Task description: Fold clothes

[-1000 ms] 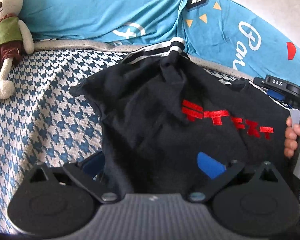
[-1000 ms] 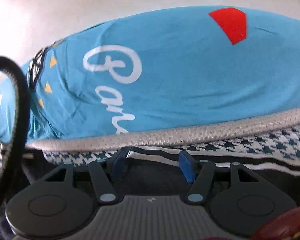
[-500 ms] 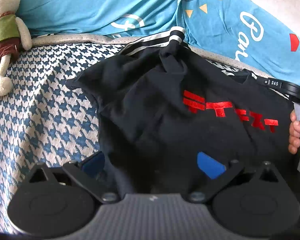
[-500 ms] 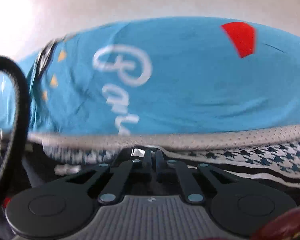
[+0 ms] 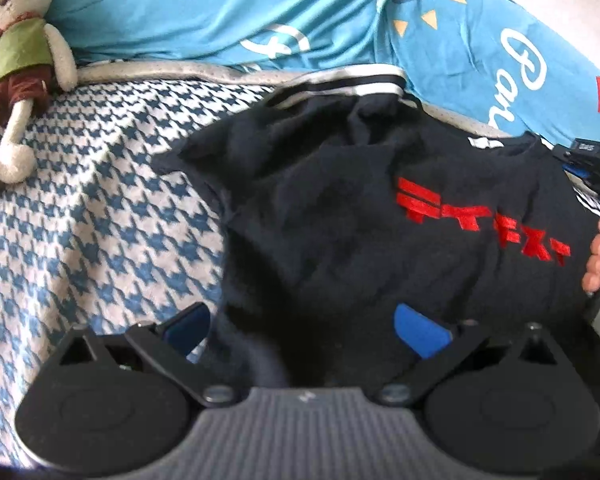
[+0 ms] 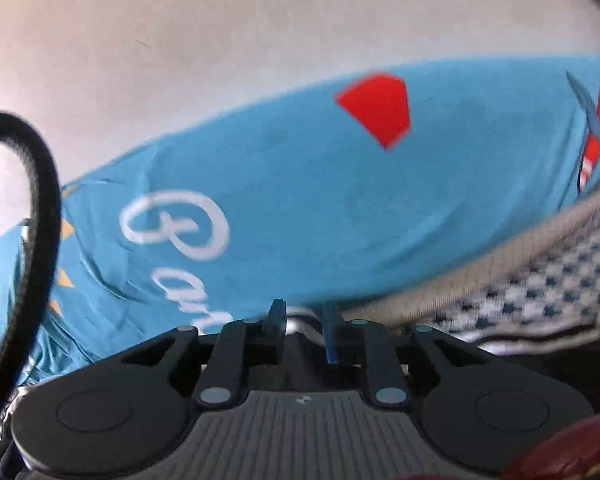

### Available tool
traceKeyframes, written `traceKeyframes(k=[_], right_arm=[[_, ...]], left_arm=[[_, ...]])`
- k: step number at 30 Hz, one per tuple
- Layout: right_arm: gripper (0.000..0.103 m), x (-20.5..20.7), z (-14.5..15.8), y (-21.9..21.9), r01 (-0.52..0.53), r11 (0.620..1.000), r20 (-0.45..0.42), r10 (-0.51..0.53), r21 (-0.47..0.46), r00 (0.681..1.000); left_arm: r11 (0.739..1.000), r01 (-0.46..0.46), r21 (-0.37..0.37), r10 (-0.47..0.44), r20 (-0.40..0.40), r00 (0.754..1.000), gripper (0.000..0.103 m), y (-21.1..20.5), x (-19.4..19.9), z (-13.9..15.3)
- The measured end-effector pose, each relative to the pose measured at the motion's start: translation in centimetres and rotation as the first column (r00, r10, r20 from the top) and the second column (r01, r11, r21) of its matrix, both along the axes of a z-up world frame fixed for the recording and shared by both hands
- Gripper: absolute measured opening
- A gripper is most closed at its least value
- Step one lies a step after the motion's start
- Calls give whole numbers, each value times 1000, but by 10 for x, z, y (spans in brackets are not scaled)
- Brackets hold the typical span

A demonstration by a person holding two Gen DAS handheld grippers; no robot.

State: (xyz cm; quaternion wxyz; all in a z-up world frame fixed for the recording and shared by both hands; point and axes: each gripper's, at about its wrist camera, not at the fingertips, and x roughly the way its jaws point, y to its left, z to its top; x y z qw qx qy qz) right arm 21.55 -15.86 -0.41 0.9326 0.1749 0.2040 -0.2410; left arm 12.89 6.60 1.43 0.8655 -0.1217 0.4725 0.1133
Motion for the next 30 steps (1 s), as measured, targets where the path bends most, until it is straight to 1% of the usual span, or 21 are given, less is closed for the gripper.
traceKeyframes(k=[2, 8, 10, 11, 13, 14, 17, 19, 22, 25, 30], right_arm=[[22, -2, 9, 8, 3, 999, -6, -3, -39, 1000], [22, -16, 27, 25, -47, 999, -14, 47, -10, 999], [26, -23, 31, 32, -52, 999, -8, 53, 7, 999], [29, -27, 33, 37, -56, 998, -6, 57, 18, 998], [31, -37, 35, 46, -87, 996, -9, 87, 18, 996], [31, -34, 33, 54, -98, 995, -15, 98, 8, 995], [31, -45, 36, 72, -129, 992, -49, 128, -7, 991], [33, -56, 38, 82, -147, 989, -57, 147, 7, 987], [38, -76, 40, 97, -172, 984, -48, 174, 47, 984], [41, -98, 37, 112, -207, 976, -42, 210, 74, 977], [43, -113, 28, 137, -275, 960, -72, 278, 59, 958]], left_arm=[[1000, -19, 8, 19, 9, 1000, 103, 10, 2, 4], [996, -94, 1, 94, 40, 995, 103, 52, 10, 22], [993, -117, 0, 117, 50, 992, 103, 63, 12, 27], [991, -131, -3, 131, 57, 990, 103, 69, 12, 28], [987, -158, -13, 158, 70, 985, 103, 81, 13, 31], [985, -171, -27, 173, 75, 982, 103, 86, 14, 33], [975, -205, -81, 212, 89, 973, 103, 98, 15, 35], [968, -219, -122, 232, 97, 968, 103, 104, 16, 35], [954, -237, -181, 256, 91, 962, 103, 110, 20, 30], [937, -253, -239, 280, 83, 957, 103, 115, 25, 25], [904, -279, -324, 316, 68, 946, 103, 121, 32, 16]])
